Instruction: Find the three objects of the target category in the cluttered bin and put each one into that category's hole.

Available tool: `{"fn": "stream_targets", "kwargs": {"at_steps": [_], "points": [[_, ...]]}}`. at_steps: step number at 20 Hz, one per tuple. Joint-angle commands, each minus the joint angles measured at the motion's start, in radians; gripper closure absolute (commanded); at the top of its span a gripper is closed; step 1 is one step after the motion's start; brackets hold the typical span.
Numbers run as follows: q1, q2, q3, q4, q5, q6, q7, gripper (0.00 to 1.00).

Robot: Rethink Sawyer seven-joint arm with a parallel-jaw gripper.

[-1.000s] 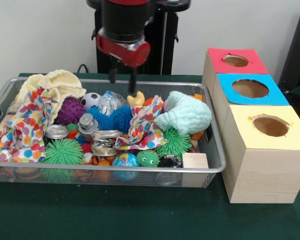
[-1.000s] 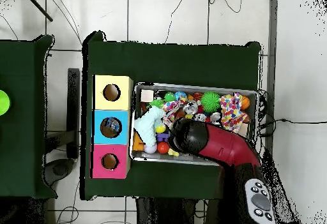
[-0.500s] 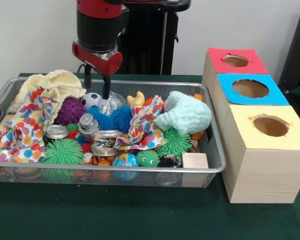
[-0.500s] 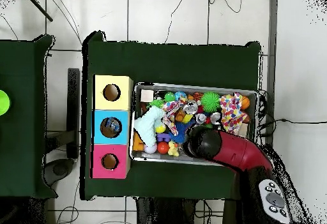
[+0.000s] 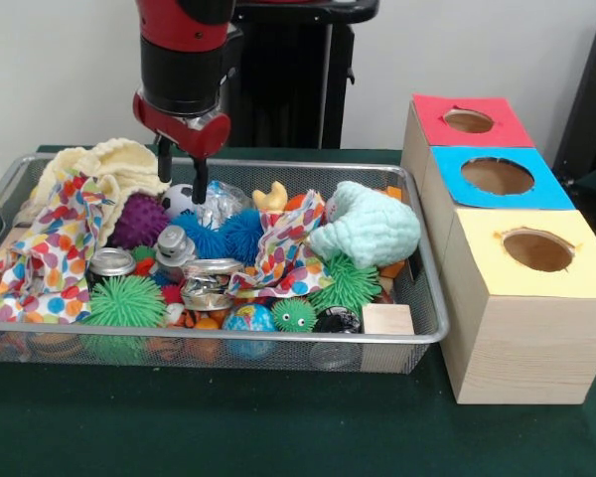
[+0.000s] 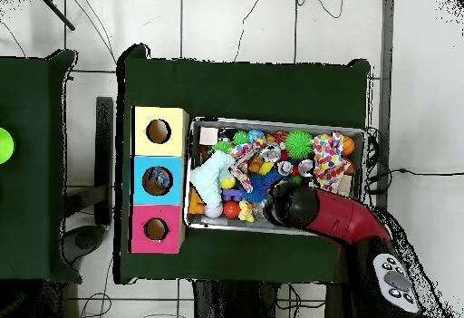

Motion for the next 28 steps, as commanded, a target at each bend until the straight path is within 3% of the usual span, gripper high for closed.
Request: {"fn": "stream_targets", "kwargs": {"at_steps": [1, 11, 20, 28], "points": [[-0.057, 0.03, 0.132, 0.034, -0.037, -0.075, -0.026, 0.0], [-0.1, 0.007, 0.207, 0.106, 0.007, -0.056, 0.015, 0.0], [-0.074, 0.0, 0.203, 0.147, 0.004, -0.09, 0.07, 0.0], [-0.005, 0.108, 0.115, 0.096, -0.052, -0.161, 0.097, 0.0]]}}
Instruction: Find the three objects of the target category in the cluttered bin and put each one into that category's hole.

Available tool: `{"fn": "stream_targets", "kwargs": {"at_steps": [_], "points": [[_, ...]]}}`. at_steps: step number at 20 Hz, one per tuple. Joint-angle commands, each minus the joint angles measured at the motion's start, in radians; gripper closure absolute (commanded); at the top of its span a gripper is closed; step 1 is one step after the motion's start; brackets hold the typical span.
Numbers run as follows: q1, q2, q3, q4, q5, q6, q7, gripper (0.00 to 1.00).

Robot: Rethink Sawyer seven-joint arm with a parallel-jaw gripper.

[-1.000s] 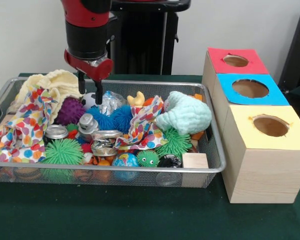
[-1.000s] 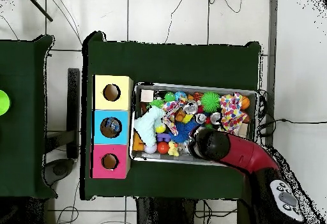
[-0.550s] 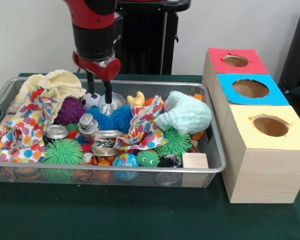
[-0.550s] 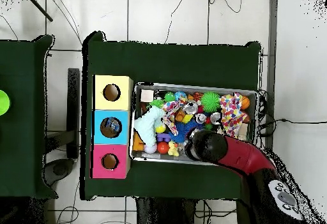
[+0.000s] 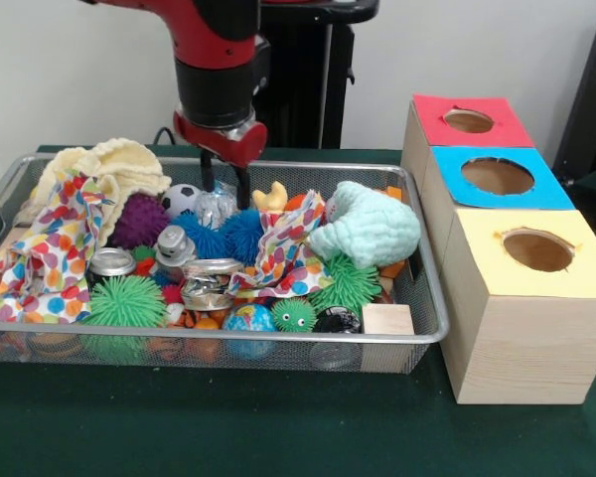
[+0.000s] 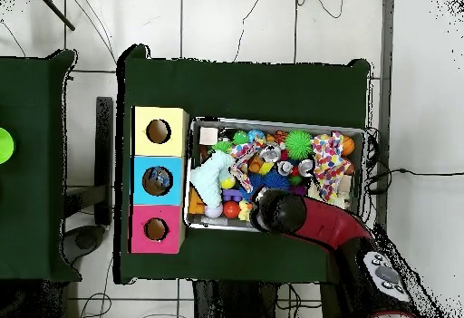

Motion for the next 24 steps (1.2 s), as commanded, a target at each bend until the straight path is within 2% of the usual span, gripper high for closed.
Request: {"fn": "stream_targets", "kwargs": {"at_steps": [1, 7, 9, 16, 20, 24], "points": [[0.057, 0.095, -0.007, -0.005, -0.056, -0.104, 0.104, 0.0], [0.125, 0.163, -0.089, -0.051, -0.046, -0.137, 0.126, 0.0], [0.162, 0.163, -0.125, -0.066, -0.038, -0.113, 0.132, 0.0], [0.33, 0.136, -0.291, -0.165, -0.021, 0.17, 0.119, 0.0], [0.362, 0.145, -0.326, -0.204, -0.012, 0.237, 0.114, 0.0], [0.38, 0.145, -0.34, -0.207, -0.009, 0.24, 0.131, 0.0]]}}
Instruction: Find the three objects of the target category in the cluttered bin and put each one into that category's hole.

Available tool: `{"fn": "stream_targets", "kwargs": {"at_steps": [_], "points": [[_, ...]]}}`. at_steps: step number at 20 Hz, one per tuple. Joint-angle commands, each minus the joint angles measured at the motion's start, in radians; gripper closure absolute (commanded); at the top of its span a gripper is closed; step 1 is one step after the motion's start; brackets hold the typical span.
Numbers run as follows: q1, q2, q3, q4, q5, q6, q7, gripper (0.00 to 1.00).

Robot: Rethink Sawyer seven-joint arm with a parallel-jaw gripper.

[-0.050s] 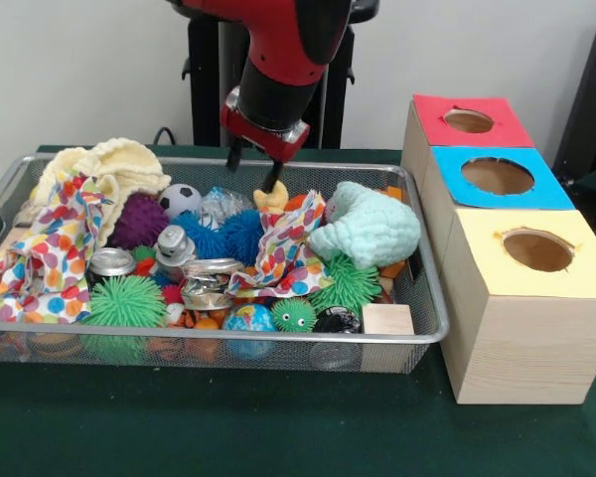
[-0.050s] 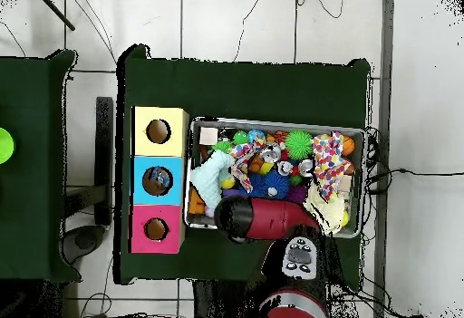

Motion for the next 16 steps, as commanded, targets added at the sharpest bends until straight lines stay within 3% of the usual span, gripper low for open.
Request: {"fn": "stream_targets", "kwargs": {"at_steps": [1, 4, 11, 16], "points": [[0.011, 0.036, -0.049, -0.115, -0.003, 0.09, 0.133, 0.0], [-0.016, 0.036, -0.026, -0.103, 0.009, 0.05, 0.125, 0.0], [-0.108, 0.039, 0.08, -0.014, 0.04, -0.224, 0.141, 0.0], [-0.149, 0.001, 0.127, 0.034, 0.041, -0.307, 0.133, 0.0]]}}
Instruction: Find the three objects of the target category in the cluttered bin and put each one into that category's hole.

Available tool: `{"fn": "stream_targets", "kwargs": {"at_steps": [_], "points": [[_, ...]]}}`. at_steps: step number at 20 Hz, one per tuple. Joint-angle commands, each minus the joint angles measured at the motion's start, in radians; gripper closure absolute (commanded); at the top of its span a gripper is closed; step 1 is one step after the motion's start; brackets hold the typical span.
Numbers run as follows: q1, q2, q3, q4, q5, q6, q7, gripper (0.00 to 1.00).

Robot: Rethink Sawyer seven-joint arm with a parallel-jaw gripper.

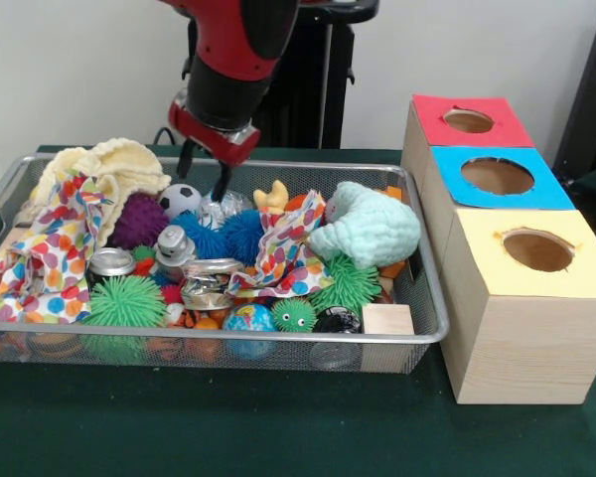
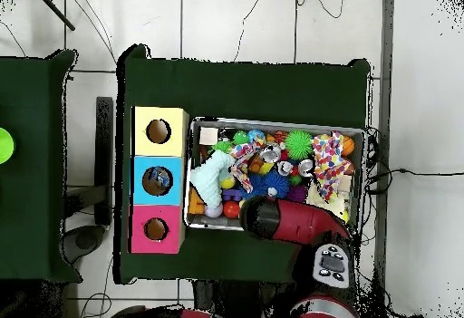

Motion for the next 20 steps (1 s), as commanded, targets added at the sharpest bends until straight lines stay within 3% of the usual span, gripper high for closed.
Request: {"fn": "stream_targets", "kwargs": {"at_steps": [1, 7, 16, 20], "points": [[-0.052, -0.006, 0.149, 0.047, 0.044, -0.124, 0.134, 0.0], [-0.073, 0.002, 0.163, 0.066, 0.044, -0.15, 0.132, 0.0], [-0.103, 0.012, 0.2, 0.059, 0.068, -0.003, 0.093, 0.0], [-0.108, 0.019, 0.209, 0.051, 0.073, 0.004, 0.089, 0.0]]}}
